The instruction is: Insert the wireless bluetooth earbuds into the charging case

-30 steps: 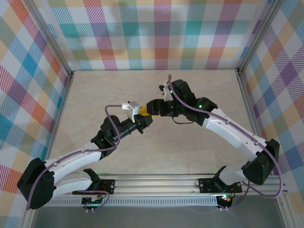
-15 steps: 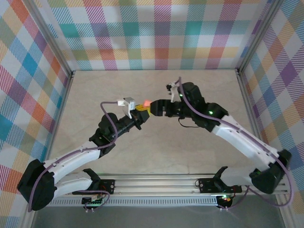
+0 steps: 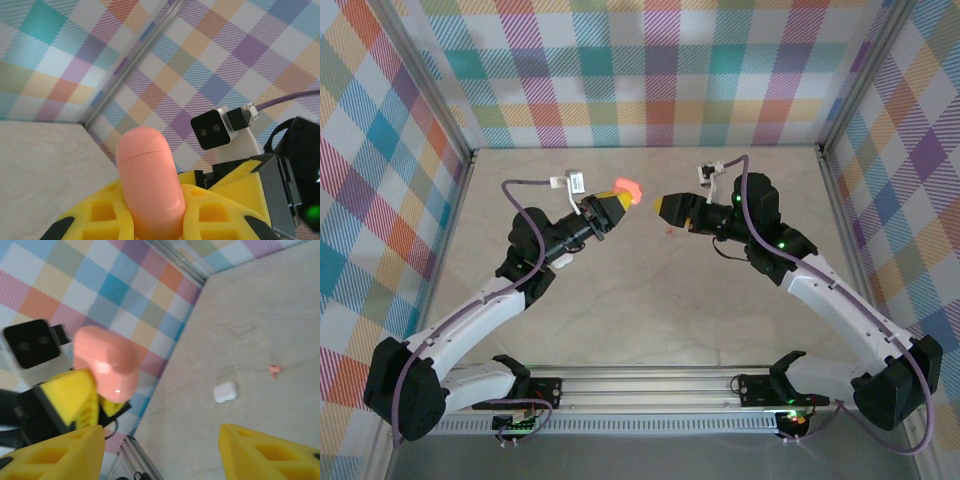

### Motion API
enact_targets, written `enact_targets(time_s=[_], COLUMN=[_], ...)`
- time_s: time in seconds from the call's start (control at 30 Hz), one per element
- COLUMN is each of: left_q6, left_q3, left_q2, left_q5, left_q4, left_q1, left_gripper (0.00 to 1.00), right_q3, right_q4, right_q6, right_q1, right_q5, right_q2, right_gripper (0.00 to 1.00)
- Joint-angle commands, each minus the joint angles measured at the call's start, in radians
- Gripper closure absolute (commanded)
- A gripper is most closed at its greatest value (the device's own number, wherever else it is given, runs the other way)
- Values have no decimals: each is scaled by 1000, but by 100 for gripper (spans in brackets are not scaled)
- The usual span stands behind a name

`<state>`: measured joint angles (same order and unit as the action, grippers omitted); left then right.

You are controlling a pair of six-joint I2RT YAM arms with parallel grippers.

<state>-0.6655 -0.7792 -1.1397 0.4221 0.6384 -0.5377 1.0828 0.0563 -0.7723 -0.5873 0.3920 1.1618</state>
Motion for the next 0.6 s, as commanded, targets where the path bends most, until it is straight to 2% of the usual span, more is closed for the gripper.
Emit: enact_targets(time_s=[0.0, 0.23, 0.37, 0.43, 0.57], left_q6=[-131, -245, -267, -274, -321], left_q3=[-33, -50, -54, -28, 34], left_q2=[-27, -65, -64, -62, -54], left_q5=[69, 98, 111, 107, 75], left_q4=[109, 228, 232, 246, 313], left_q1=[8, 8, 0, -5, -8], left_gripper=[100, 100, 100, 100, 100], right_q3=[-38, -34, -36, -13, -23], right_q4=[-241, -276, -312, -284, -345], right_q6=[-79, -102, -113, -100, -138], right_q1=[9, 9, 10, 14, 20], right_q5=[100, 134, 131, 151, 183], right_q2=[-2, 33, 44, 58, 79], right_gripper=[39, 39, 48, 51, 57])
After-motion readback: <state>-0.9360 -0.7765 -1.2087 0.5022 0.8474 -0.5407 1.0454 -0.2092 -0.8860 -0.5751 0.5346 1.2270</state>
